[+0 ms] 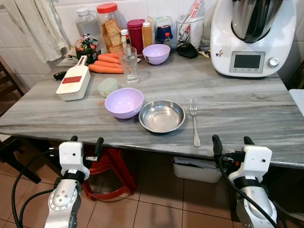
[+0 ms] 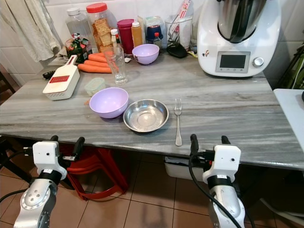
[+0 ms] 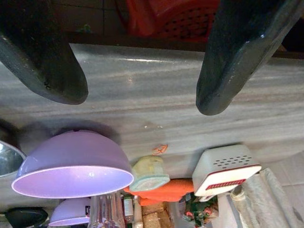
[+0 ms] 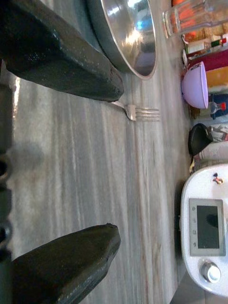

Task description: Setting the table

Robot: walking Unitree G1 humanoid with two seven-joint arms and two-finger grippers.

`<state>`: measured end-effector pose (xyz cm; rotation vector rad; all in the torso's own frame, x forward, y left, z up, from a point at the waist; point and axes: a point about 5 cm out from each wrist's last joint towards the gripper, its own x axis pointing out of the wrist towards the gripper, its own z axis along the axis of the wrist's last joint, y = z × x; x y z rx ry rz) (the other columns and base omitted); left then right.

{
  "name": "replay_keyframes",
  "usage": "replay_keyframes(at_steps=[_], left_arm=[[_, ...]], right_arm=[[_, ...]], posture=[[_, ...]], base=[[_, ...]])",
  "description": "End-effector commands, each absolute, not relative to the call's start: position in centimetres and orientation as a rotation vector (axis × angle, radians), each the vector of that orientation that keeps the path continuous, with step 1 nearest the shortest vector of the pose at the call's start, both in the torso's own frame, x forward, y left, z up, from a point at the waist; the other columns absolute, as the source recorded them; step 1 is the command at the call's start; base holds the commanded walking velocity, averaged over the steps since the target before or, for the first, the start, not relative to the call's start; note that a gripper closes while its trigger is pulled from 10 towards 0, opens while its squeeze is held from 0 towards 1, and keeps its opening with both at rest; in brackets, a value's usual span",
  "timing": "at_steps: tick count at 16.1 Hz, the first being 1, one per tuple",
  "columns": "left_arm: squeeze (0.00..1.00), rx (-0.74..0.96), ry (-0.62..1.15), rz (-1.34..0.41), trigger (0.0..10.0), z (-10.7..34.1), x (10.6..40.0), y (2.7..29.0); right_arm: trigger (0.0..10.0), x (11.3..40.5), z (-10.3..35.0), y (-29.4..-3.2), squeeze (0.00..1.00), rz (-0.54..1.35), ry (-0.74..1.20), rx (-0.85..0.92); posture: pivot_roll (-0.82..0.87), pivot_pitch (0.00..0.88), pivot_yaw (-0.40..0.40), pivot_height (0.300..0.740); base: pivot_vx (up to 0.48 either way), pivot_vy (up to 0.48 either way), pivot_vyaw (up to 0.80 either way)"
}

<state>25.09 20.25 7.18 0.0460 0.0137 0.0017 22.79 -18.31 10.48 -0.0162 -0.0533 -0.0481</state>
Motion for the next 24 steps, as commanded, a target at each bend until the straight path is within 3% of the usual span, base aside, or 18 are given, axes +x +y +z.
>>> replay_keyframes(at_steps=[1, 6, 24], left_arm=[[0.0, 0.054, 0.022, 0.02, 10.0, 7.09, 25.31, 20.43], [0.0, 0.071, 0.034, 0.029, 10.0, 6.83, 25.4, 20.12], [0.0, 0.101, 0.052, 0.001, 10.0, 6.72, 25.68, 20.08]], right_arm=[[10.0, 23.16, 11.37, -17.73, 0.0, -0.027, -0.084, -0.007], [10.0, 23.27, 11.6, -17.93, 0.0, -0.033, -0.087, 0.0], [10.0, 23.39, 11.35, -18.09, 0.0, -0.061, -0.07, 0.03]], posture=[[-0.09, 0.0, 0.102, 0.74], [-0.1, 0.0, 0.106, 0.74], [-0.09, 0.0, 0.124, 0.74]], base=[[0.0, 0.0, 0.0], [0.0, 0.0, 0.0], [-0.292, 0.0, 0.0]])
